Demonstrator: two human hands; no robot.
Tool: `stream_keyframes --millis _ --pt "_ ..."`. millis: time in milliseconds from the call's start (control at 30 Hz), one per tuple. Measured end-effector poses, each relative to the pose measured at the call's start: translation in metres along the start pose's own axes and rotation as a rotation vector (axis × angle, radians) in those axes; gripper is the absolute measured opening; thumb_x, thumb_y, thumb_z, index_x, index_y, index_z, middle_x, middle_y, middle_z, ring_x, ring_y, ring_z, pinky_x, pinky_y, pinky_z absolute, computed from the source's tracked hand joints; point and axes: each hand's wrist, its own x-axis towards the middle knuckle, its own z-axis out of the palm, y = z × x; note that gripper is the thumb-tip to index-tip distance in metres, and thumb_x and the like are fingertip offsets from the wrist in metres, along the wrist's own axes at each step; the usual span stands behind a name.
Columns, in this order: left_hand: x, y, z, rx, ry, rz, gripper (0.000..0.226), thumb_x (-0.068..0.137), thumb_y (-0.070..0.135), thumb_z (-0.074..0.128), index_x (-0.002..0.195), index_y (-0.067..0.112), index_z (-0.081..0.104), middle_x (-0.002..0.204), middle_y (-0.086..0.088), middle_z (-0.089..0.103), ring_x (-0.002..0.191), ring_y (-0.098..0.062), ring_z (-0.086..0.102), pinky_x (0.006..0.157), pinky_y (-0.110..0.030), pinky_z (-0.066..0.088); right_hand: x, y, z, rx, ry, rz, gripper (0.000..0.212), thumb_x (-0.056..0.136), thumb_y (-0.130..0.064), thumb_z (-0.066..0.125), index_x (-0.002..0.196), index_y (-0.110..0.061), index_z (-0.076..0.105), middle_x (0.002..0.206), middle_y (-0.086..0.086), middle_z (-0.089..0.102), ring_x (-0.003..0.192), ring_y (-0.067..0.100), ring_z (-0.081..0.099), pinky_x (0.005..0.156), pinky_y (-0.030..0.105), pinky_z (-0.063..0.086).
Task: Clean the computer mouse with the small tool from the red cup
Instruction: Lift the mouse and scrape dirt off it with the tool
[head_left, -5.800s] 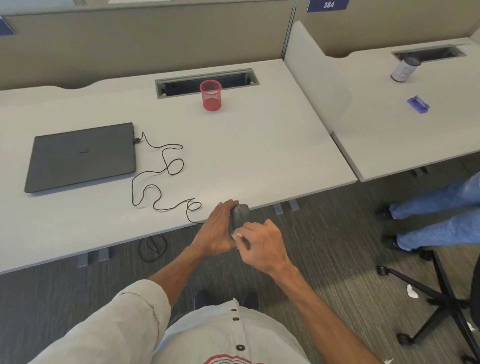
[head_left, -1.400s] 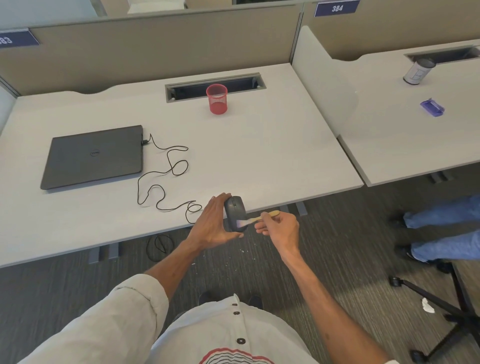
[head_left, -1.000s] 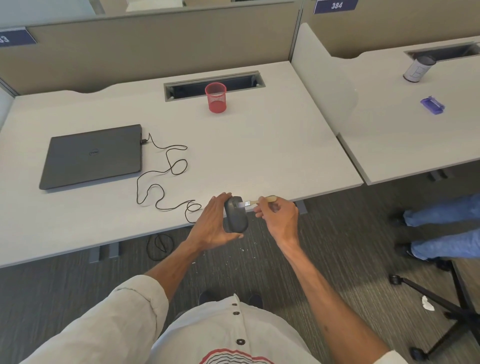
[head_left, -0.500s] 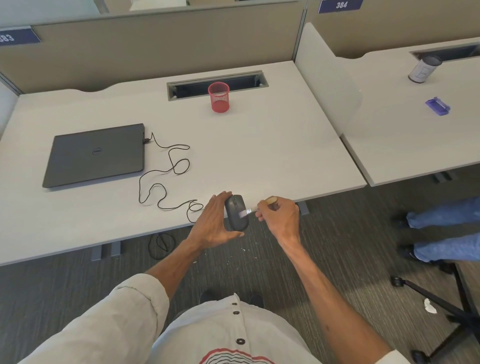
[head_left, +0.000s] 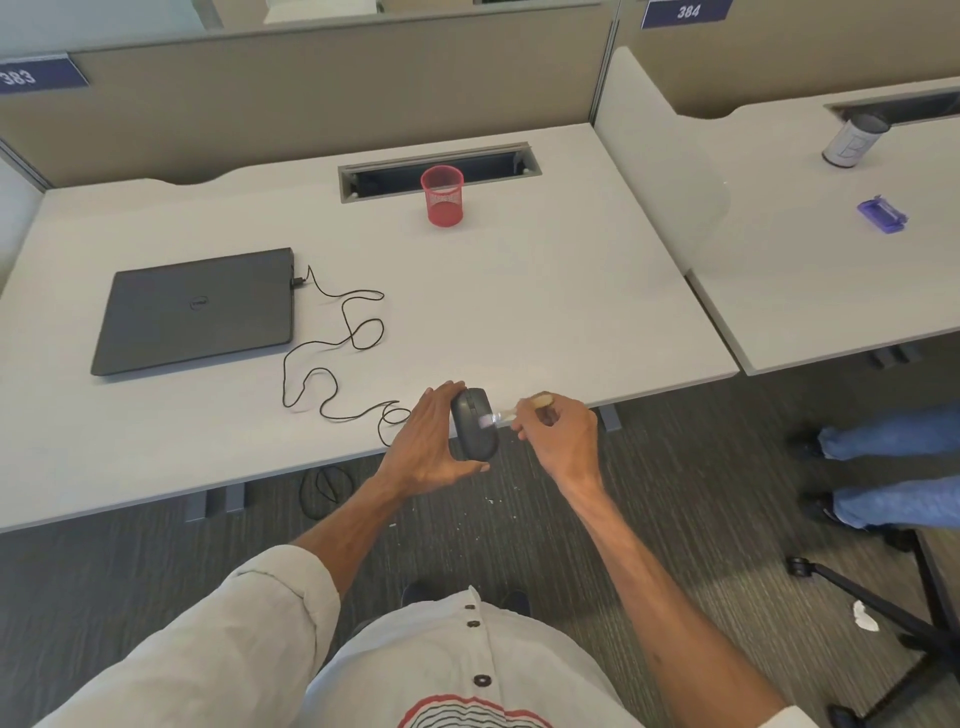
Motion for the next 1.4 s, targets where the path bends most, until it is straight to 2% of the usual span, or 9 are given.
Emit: stream_keyframes --millis 267,433,600,700,833,1067,1200,1300,1400 --pt "-0.002 -0.004 -0.001 -0.006 -0.006 -0.004 0.126 0.073 0.060 0.098 0.167 0.013 0.028 0.169 -0.006 0.041 0.157 -0.026 0.043 0.134 -0.050 0.033 -0.002 -0.006 0.013 -0.070 -0.020 -0.113 0.021 0.108 -0.031 0.071 0.106 -0.016 0.086 0.089 -0.005 0.085 0.084 0.010 0.080 0.080 0.022 0.063" --pt "-0.002 -0.007 -0.003 0.005 -0.002 0.003 0.126 0.074 0.061 0.097 0.167 0.011 0.028 0.170 -0.007 0.040 0.158 -0.027 0.042 0.136 -0.050 0.031 -0.007 -0.009 0.014 -0.196 -0.021 -0.163 0.019 0.102 -0.030 0.075 0.084 -0.027 0.080 0.074 -0.014 0.077 0.068 -0.008 0.067 0.063 0.002 0.045" --pt "-0.003 -0.008 -0.002 0.002 -0.017 0.005 0.125 0.075 0.061 0.097 0.167 0.011 0.027 0.172 -0.008 0.039 0.159 -0.028 0.041 0.138 -0.051 0.027 -0.007 -0.009 0.009 -0.232 -0.022 -0.195 0.035 0.098 -0.028 0.077 0.069 -0.044 0.069 0.064 -0.011 0.075 0.063 0.012 0.072 0.059 0.024 0.054" --pt "-0.003 -0.009 -0.001 0.007 -0.023 0.008 0.125 0.075 0.060 0.097 0.167 0.011 0.027 0.174 -0.007 0.037 0.163 -0.027 0.037 0.140 -0.047 0.022 -0.007 -0.009 0.011 -0.168 -0.001 -0.190 0.026 0.103 -0.030 0.075 0.081 -0.043 0.077 0.069 -0.022 0.074 0.067 -0.003 0.070 0.063 0.007 0.047" --pt "-0.003 -0.009 -0.002 -0.001 -0.018 -0.003 0.126 0.074 0.059 0.098 0.167 0.011 0.028 0.173 -0.007 0.038 0.162 -0.027 0.038 0.139 -0.048 0.025 -0.004 -0.011 0.018 -0.177 -0.046 -0.162 0.022 0.107 -0.034 0.071 0.096 -0.020 0.085 0.082 -0.009 0.081 0.074 -0.002 0.072 0.068 0.007 0.051" --pt "-0.006 -0.010 -0.007 -0.002 0.000 -0.012 0.124 0.074 0.062 0.096 0.166 0.013 0.028 0.166 -0.007 0.042 0.151 -0.026 0.047 0.128 -0.051 0.041 -0.004 -0.007 0.016 -0.352 -0.108 -0.147 0.033 0.095 -0.030 0.075 0.063 -0.032 0.067 0.056 -0.008 0.065 0.052 0.004 0.050 0.054 0.019 0.037" --pt "-0.005 -0.010 -0.008 0.009 -0.008 -0.003 0.126 0.074 0.060 0.097 0.167 0.011 0.027 0.168 -0.008 0.040 0.156 -0.027 0.043 0.132 -0.051 0.037 -0.009 -0.014 0.013 -0.200 -0.026 -0.179 0.039 0.103 -0.031 0.072 0.070 -0.051 0.069 0.063 -0.026 0.070 0.058 0.008 0.063 0.058 0.010 0.044" --pt "-0.005 -0.010 -0.007 0.013 -0.011 0.005 0.126 0.074 0.059 0.097 0.167 0.010 0.028 0.169 -0.009 0.040 0.157 -0.028 0.042 0.134 -0.051 0.034 -0.007 -0.017 0.013 -0.184 -0.012 -0.121 0.020 0.107 -0.034 0.071 0.092 -0.027 0.082 0.080 -0.016 0.078 0.075 -0.004 0.069 0.070 0.010 0.049" --pt "-0.005 -0.011 -0.007 0.012 -0.002 0.003 0.126 0.074 0.061 0.097 0.167 0.010 0.027 0.170 -0.009 0.040 0.157 -0.027 0.042 0.135 -0.051 0.032 -0.007 -0.016 0.014 -0.224 -0.052 -0.087 0.029 0.104 -0.031 0.072 0.080 -0.020 0.081 0.074 -0.008 0.079 0.071 0.007 0.073 0.068 0.022 0.053"
